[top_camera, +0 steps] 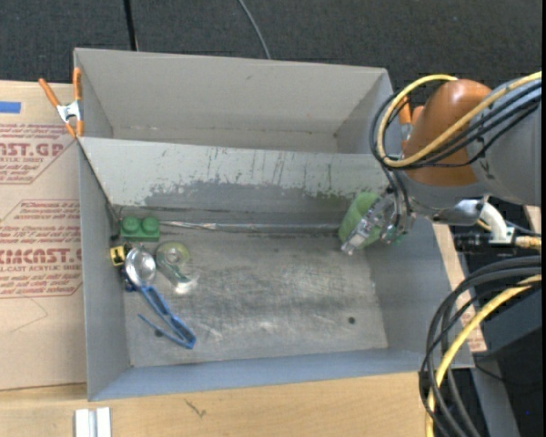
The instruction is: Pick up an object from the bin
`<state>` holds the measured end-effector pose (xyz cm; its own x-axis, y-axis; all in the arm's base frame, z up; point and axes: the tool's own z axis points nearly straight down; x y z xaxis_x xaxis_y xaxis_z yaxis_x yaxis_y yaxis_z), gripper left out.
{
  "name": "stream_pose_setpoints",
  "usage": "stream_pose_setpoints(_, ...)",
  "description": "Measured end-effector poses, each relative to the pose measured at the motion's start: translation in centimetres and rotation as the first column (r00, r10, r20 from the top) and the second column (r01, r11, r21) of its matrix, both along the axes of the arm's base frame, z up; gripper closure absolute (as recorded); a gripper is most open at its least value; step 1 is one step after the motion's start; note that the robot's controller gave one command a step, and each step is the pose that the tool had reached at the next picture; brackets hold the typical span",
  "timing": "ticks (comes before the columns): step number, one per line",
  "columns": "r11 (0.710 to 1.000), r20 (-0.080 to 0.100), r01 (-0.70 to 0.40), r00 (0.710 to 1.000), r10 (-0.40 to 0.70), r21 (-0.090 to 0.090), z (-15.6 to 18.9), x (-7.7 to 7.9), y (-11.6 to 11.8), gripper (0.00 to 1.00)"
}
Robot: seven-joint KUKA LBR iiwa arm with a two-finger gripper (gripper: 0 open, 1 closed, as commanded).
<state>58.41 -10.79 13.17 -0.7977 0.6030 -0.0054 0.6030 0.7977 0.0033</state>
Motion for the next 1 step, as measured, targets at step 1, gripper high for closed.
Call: stream_pose_setpoints(1, 1.000, 0.001, -0.002, 1.000, 0.002, 0.000, 5.69, 0.14, 0.06, 1.00)
